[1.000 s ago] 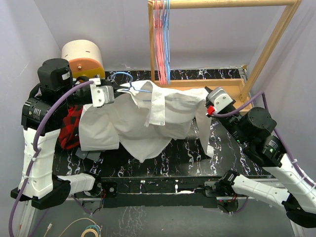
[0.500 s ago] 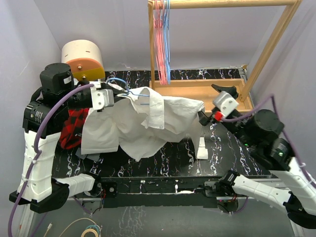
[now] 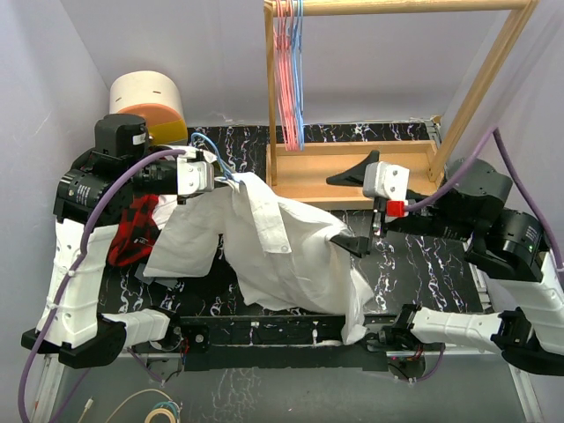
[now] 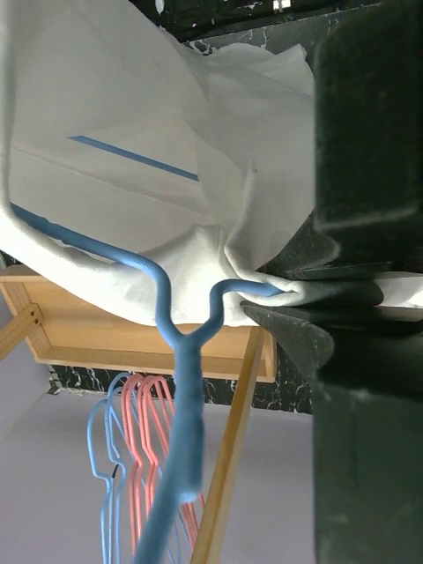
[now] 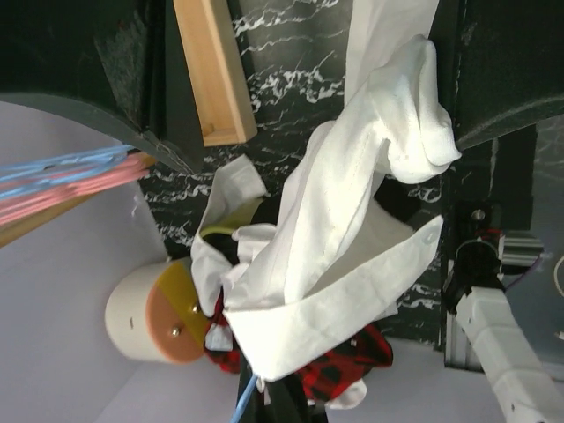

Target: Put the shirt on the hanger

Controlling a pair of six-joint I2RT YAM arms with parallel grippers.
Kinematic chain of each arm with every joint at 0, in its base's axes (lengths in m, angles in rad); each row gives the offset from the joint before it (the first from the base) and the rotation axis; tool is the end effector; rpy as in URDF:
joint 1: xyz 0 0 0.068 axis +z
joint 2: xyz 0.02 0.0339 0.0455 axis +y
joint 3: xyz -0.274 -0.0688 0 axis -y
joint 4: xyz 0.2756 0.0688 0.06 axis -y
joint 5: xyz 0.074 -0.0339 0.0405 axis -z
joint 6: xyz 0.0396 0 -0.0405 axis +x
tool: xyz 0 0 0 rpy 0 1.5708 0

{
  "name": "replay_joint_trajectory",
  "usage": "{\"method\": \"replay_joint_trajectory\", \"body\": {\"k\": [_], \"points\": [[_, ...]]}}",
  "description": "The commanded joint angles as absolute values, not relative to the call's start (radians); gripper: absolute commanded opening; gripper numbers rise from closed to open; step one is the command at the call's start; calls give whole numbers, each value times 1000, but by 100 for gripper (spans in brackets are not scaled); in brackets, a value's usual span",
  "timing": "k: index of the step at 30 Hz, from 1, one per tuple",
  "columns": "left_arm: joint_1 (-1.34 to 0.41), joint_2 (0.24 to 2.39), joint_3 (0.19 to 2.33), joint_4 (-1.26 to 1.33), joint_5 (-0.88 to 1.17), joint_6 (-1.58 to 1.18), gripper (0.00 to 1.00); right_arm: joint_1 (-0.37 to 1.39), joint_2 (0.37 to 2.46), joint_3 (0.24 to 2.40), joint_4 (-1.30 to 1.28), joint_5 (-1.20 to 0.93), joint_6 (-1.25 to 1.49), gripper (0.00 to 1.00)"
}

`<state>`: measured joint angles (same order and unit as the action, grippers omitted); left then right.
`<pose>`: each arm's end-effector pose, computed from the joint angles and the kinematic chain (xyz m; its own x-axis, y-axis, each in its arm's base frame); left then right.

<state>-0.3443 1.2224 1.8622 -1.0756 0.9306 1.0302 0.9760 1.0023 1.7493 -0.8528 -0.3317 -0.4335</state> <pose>0.1778 -0.0975 0.5425 0.5551 0.3450 -0.7568 0.7967 0.0409 0.6030 0.0704 0.1271 0.5639 0.3515 -0.1893 -0.9169 -0.9002 0.2006 -0.3865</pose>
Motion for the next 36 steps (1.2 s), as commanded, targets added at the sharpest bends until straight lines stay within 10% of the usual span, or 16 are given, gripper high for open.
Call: {"method": "replay_joint_trajectory", "body": {"k": [1,14,36], "points": [[-344,1201,1854,-1054,954,1039,0,979,933,1715,-906,-276,-362,94],[-344,1224,1869,-1010,840,994,0,980,802,1438,-1027,-38,-215,98],[-345,1329,1924,-1257,847,1172,0,1052,1362,2097,-933,-157,-311,98]]}}
